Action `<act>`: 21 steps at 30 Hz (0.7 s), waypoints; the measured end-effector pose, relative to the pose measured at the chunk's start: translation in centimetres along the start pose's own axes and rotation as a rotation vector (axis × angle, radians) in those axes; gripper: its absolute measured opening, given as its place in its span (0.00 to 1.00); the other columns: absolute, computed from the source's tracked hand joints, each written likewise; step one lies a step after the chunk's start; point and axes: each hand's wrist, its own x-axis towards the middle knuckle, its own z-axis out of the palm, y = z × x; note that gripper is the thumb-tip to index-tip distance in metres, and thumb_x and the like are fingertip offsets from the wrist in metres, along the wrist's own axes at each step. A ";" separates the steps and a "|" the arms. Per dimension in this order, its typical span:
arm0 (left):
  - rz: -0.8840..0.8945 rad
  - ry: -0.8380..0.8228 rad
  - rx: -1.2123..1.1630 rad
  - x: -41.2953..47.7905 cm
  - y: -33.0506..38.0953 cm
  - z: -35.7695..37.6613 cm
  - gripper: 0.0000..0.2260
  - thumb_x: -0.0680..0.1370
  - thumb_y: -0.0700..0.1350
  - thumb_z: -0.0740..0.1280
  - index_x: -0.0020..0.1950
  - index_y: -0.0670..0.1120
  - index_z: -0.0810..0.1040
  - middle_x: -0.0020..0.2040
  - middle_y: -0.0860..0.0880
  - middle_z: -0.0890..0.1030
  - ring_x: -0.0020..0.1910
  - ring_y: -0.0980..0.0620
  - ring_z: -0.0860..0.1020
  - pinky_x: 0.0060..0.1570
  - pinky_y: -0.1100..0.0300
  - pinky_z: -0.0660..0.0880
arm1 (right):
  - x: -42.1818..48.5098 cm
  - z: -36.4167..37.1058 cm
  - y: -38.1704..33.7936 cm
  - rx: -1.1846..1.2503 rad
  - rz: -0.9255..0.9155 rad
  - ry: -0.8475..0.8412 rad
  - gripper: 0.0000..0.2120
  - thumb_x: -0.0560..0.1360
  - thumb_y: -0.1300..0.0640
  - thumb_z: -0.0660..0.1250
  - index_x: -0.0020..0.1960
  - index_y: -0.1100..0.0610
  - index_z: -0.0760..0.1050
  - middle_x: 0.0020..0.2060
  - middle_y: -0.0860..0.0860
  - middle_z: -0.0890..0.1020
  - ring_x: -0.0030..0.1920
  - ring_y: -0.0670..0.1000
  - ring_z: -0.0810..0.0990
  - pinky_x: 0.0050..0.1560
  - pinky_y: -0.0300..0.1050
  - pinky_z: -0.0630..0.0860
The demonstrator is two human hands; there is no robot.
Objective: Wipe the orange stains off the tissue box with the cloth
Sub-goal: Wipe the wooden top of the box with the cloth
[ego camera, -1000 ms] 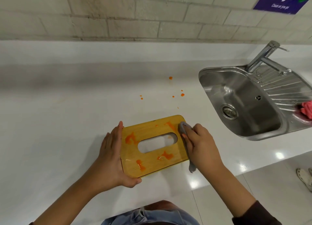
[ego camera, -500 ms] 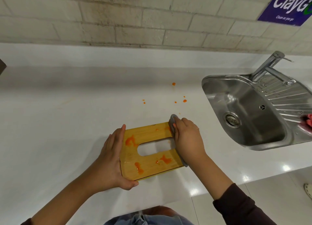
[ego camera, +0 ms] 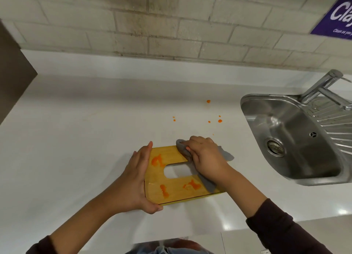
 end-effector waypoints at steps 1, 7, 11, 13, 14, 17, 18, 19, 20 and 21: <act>-0.007 0.001 0.001 0.0 0.0 0.0 0.67 0.50 0.66 0.78 0.68 0.68 0.27 0.64 0.79 0.34 0.76 0.53 0.38 0.72 0.46 0.55 | -0.1 0.0 0.0 0.019 -0.020 -0.021 0.12 0.76 0.63 0.56 0.49 0.61 0.79 0.38 0.57 0.78 0.41 0.56 0.75 0.43 0.46 0.62; -0.026 -0.016 0.041 -0.1 -0.2 -0.1 0.66 0.50 0.68 0.77 0.67 0.69 0.26 0.64 0.78 0.32 0.73 0.55 0.31 0.72 0.50 0.45 | -1.4 -1.7 0.4 0.305 0.002 -0.145 0.10 0.78 0.67 0.59 0.46 0.62 0.79 0.38 0.49 0.78 0.41 0.44 0.74 0.46 0.41 0.69; 0.007 -0.050 0.101 -0.2 0.3 -0.8 0.66 0.49 0.71 0.75 0.66 0.69 0.25 0.67 0.74 0.33 0.62 0.72 0.22 0.69 0.54 0.29 | -2.7 -4.8 1.7 0.733 0.360 0.163 0.14 0.81 0.60 0.55 0.42 0.52 0.77 0.34 0.43 0.80 0.39 0.40 0.77 0.43 0.31 0.72; -0.043 -0.043 0.057 -0.3 0.6 -1.6 0.65 0.49 0.71 0.75 0.66 0.71 0.26 0.72 0.68 0.38 0.62 0.69 0.23 0.68 0.55 0.27 | -3.3 -6.4 2.1 0.895 0.416 0.310 0.16 0.81 0.56 0.54 0.45 0.49 0.79 0.39 0.45 0.83 0.45 0.44 0.80 0.48 0.37 0.75; -0.089 -0.034 0.000 -0.4 0.8 -2.0 0.63 0.50 0.71 0.75 0.66 0.73 0.28 0.74 0.65 0.39 0.65 0.65 0.23 0.69 0.54 0.29 | -3.5 -7.0 2.1 0.963 0.432 0.353 0.17 0.81 0.55 0.53 0.45 0.47 0.80 0.41 0.45 0.83 0.47 0.46 0.80 0.50 0.41 0.76; -0.152 0.029 -0.121 -0.1 2.4 -3.1 0.50 0.57 0.69 0.70 0.67 0.76 0.38 0.77 0.62 0.43 0.73 0.51 0.31 0.73 0.44 0.40 | -4.0 -8.7 1.9 1.046 0.404 0.404 0.14 0.79 0.50 0.56 0.47 0.47 0.80 0.44 0.48 0.83 0.50 0.50 0.80 0.54 0.48 0.75; -0.132 0.057 -0.117 0.1 3.1 -3.5 0.45 0.59 0.68 0.68 0.67 0.76 0.42 0.77 0.62 0.44 0.75 0.51 0.34 0.73 0.45 0.41 | -4.0 -8.9 1.7 1.049 0.389 0.389 0.13 0.77 0.48 0.57 0.47 0.47 0.80 0.45 0.49 0.83 0.50 0.50 0.80 0.54 0.48 0.76; -0.071 0.084 -0.095 0.5 4.0 -3.8 0.40 0.62 0.66 0.67 0.67 0.76 0.46 0.76 0.63 0.47 0.76 0.55 0.38 0.74 0.49 0.41 | -3.9 -9.3 1.6 1.045 0.373 0.375 0.13 0.77 0.47 0.57 0.47 0.47 0.80 0.44 0.49 0.83 0.49 0.51 0.80 0.53 0.47 0.76; 0.006 0.104 -0.079 1.0 5.0 -4.0 0.36 0.65 0.63 0.67 0.66 0.75 0.49 0.75 0.65 0.50 0.76 0.59 0.42 0.75 0.52 0.41 | -3.9 -9.7 1.4 1.048 0.356 0.354 0.13 0.76 0.46 0.58 0.47 0.48 0.80 0.44 0.50 0.83 0.48 0.50 0.80 0.51 0.46 0.77; 0.075 0.117 -0.086 1.6 6.1 -4.3 0.32 0.69 0.59 0.67 0.66 0.74 0.52 0.74 0.68 0.53 0.76 0.63 0.47 0.76 0.55 0.43 | -3.7 -10.0 1.3 1.067 0.332 0.326 0.13 0.76 0.47 0.58 0.47 0.48 0.80 0.43 0.50 0.83 0.47 0.50 0.80 0.49 0.44 0.77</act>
